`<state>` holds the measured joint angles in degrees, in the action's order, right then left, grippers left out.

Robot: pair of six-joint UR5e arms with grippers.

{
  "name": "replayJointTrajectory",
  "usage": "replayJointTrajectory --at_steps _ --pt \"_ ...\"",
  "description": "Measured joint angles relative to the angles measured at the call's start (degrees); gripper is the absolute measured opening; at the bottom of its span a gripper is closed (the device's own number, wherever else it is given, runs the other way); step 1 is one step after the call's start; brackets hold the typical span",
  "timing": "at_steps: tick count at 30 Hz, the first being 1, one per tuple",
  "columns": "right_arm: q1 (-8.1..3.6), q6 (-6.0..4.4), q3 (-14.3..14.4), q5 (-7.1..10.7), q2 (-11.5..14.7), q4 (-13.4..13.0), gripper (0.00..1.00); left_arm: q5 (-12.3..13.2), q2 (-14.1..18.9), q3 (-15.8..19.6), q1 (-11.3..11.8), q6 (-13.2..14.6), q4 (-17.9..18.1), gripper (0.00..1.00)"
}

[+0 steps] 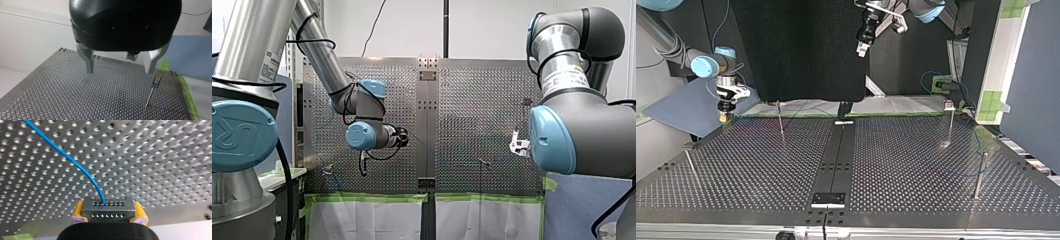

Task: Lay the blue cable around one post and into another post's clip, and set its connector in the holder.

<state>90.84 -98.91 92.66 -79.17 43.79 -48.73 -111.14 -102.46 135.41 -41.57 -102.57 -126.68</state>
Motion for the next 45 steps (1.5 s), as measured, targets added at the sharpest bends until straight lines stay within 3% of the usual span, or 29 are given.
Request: replayJointTrajectory --at_steps 7,14,30,39,45 --pt "0.51 0.23 0.01 -0.26 3.69 3.32 0.0 0.01 0.01 0.15 -0.02 0.0 -0.62 1.0" --pt "1.76 0.52 0.42 -0.93 7.44 6.19 0.0 0.01 -0.01 0.2 -0.1 0.0 -0.81 1.0" --pt "3.71 1.75 3.43 -2.23 13.63 6.64 0.0 0.01 -0.01 0.32 -0.12 0.0 -1.21 1.0" --pt "3.48 1.1 4.67 -2.58 17.83 6.68 0.0 0.01 0.0 0.35 -0.04 0.0 -1.34 1.0" --pt "2.93 0.69 4.76 -2.47 18.62 6.62 0.0 -0.07 -0.01 0.33 -0.01 0.0 -1.74 1.0"
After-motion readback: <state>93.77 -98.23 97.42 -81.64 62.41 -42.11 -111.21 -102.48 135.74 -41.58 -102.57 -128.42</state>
